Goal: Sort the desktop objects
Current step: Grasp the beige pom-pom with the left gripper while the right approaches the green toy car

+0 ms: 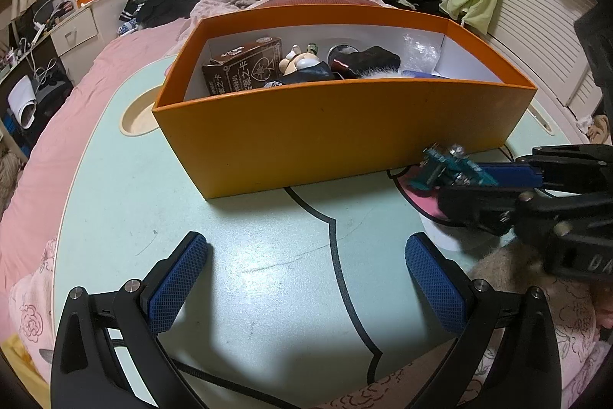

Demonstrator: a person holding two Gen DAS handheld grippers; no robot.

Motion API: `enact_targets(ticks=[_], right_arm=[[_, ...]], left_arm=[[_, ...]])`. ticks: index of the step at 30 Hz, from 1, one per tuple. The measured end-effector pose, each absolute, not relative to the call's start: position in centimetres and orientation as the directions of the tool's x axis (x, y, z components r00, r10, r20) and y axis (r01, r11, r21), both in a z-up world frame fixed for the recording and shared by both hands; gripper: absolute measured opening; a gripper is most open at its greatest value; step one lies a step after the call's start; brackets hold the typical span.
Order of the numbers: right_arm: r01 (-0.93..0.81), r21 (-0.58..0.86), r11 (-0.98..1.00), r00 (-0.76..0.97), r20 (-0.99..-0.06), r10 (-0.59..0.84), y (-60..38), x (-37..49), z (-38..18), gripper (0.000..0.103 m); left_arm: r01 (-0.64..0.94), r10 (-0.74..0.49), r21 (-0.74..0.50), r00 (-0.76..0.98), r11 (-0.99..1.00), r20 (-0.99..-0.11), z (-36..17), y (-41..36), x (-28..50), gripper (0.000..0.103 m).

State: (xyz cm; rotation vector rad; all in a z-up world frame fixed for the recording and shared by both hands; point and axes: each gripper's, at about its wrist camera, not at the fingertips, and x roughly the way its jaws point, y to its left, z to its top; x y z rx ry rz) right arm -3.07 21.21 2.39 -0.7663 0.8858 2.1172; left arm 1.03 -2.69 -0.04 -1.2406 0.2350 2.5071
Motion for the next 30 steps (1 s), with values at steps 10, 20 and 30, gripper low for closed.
enact_targets(ticks=[10, 20, 30], right_arm=[[-0.836, 0.306, -0.456, -0.535, -0.640, 0.552, 18.0, 2.1, 4.6, 0.024], [-0.926, 0.187, -0.329, -0.361, -0.695, 0.621, 17.9, 3.9, 0.8, 0.057], [-0.944, 0.048, -0.325, -0.260, -0.714, 0.650, 18.2, 2.2, 0.1, 0.081]], left_arm=[[-0.352, 0.214, 0.000, -0.568, -0.936, -0.795, -0.1, -2.7, 1.1, 0.103], [-0.340, 0.207, -0.001, -0.570, -0.940, -0.795, -0.1, -2.7, 1.1, 0.103], [-0.331, 0.201, -0.001, -0.573, -0.944, -0.795, 0.1, -2.7, 1.1, 0.103]])
